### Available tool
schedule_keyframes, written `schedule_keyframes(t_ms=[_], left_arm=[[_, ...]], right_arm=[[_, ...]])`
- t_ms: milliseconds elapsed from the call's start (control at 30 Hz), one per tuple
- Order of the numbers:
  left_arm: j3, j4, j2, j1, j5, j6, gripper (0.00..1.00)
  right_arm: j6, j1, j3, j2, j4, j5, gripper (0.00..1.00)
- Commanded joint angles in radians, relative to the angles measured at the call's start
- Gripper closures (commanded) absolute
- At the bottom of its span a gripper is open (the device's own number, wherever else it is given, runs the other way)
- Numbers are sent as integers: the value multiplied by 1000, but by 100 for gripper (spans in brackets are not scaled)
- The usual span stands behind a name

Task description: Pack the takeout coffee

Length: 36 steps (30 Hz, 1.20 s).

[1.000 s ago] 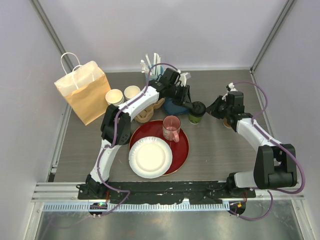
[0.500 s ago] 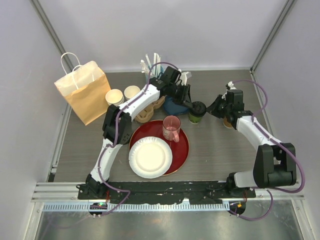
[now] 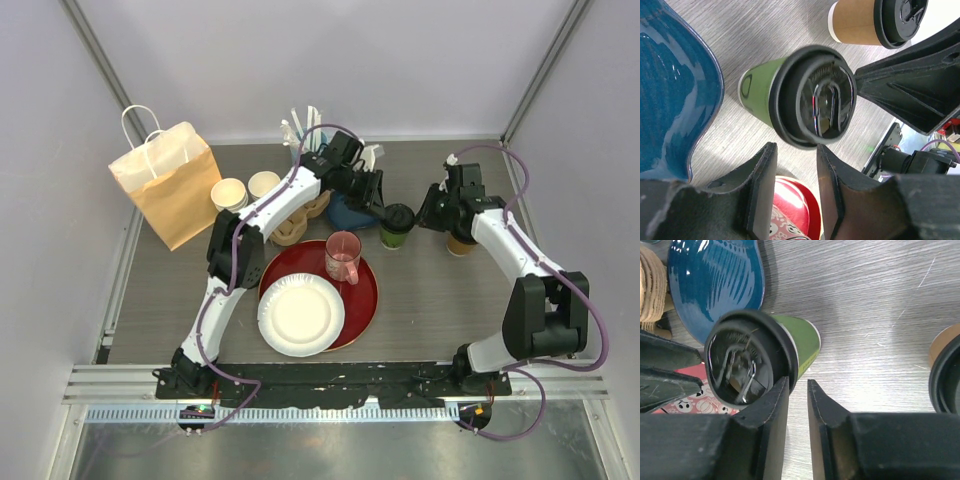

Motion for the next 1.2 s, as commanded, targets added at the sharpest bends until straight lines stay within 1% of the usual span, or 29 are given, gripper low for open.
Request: schedule_keyframes(t_ms=[0,67,167,300,333,367,433,467,500,533,567,600,633,767,867,967,1000,1067,1100,1133,1167], left_arm=[[62,-32,-2,12,5,21,58],[66,-33,-4,16,-4,24,57],[79,-38,-1,19,-7,27,55],[121,-63,-4,19,-22,53,56],[138,-75,-4,19,-30,61,57],[173,-84,-7,19,-39,76,59],[209,-110,-18,19,-44,88,69],[235,-115,-22,21,-47,97,72],[244,-118,-42,21,-47,102,80],[253,-116,-48,21,-45,102,84],[260,-115,-56,21,-42,96,88],[258,-110,-65,18,-30,93,96],[258,-109,-64,16,-29,88,100],[258,-110,-42,-8,-24,76,100],[260,-106,-22,-24,-6,59,100],[232,-89,-4,-39,-19,55,100],[214,-81,1,-44,-25,52,100],[155,-55,33,-60,-35,47,100],[139,-52,50,-63,-39,48,100],[104,-50,62,-70,-41,52,100],[83,-52,82,-70,-44,55,100]], right_arm=[[-55,3,110,9,-77,45,71],[-78,1,141,9,-86,63,67],[-113,1,210,27,-115,65,64],[-171,22,308,43,-158,97,63],[-185,35,322,38,-160,96,64],[-217,62,336,34,-158,95,73],[-246,99,379,24,-154,85,84],[-259,134,393,20,-152,85,93],[-276,147,417,18,-149,88,96],[-276,153,429,18,-149,92,99],[-273,157,439,21,-149,88,99],[-262,156,454,23,-149,85,99],[-257,156,460,26,-149,85,99],[-234,156,457,26,-137,86,99],[-228,156,427,26,-125,71,99],[-187,151,323,18,-54,21,99],[-172,150,220,18,19,10,99],[-143,144,109,37,85,-6,99],[-136,141,12,47,134,-7,99],[-127,138,-32,67,159,-6,99],[-115,127,-111,73,206,2,99]])
